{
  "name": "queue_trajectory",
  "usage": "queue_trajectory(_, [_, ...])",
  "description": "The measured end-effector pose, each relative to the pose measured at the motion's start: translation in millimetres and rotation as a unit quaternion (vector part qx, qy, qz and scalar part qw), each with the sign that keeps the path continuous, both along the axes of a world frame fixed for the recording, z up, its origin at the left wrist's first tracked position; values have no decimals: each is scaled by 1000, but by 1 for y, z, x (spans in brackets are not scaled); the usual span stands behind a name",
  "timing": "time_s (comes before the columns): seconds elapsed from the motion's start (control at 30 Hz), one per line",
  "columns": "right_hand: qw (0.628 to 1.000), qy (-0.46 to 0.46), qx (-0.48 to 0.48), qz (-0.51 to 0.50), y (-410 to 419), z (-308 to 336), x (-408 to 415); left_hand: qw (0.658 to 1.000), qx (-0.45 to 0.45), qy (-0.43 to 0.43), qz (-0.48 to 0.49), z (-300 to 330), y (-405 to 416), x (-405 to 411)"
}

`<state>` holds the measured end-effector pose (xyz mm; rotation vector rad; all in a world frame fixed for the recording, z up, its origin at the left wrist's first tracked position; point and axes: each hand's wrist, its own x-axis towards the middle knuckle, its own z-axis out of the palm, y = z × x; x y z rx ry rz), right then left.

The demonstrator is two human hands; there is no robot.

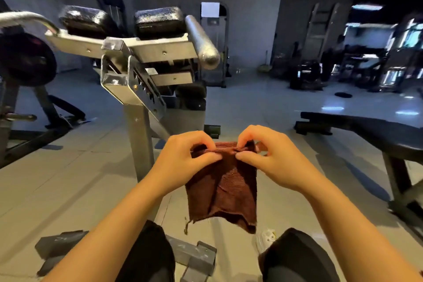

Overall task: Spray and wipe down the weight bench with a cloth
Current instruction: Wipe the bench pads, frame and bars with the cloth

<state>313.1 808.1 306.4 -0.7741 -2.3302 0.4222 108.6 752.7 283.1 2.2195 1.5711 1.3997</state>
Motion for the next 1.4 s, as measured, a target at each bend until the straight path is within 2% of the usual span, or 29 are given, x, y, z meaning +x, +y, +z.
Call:
queue_trajectory(0.07, [999, 11, -12, -28, -14, 0, -10, 1000, 12, 9, 4, 7, -8, -13])
queue_trajectory(0.13, [998, 8, -2, -63, -27, 2, -23, 1000, 3, -19, 0, 12, -13, -29])
queue_trajectory(0.3, [990, -4, 38, -137, -45, 26, -69, 995, -75, -36, -63, 8, -12, -81])
queue_trajectory(0.37, [988, 34, 27, -149, -51, 33, -90, 991, -75, -45, -97, 4, -10, -100])
queue_trajectory(0.47, [972, 157, 10, -172, -65, 33, -117, 989, -24, -85, -114, 7, -8, -118])
queue_trajectory(0.57, [949, 198, 137, -203, -82, 30, -136, 981, 42, -124, -141, 25, -11, -128])
queue_trajectory(0.63, [921, 166, 252, -247, -95, 35, -144, 976, 72, -132, -158, 41, -15, -132])
queue_trajectory(0.73, [876, 101, 368, -295, -113, 53, -158, 969, 116, -130, -176, 65, -16, -135])
queue_trajectory(0.87, [815, -86, 447, -360, -108, 85, -165, 963, 155, -122, -185, 94, -7, -128])
queue_trajectory(0.97, [768, -237, 444, -397, -85, 109, -161, 963, 163, -131, -170, 106, 14, -124])
queue_trajectory(1.1, [723, -405, 374, -416, -47, 121, -156, 973, 122, -140, -136, 95, 53, -132])
queue_trajectory(1.2, [689, -453, 374, -424, -27, 126, -162, 976, 128, -127, -125, 72, 87, -156])
queue_trajectory(1.27, [679, -457, 388, -424, -14, 130, -166, 976, 174, -86, -95, 61, 114, -179])
queue_trajectory(1.4, [659, -490, 394, -414, 23, 145, -190, 957, 289, 1, -14, 51, 171, -218])
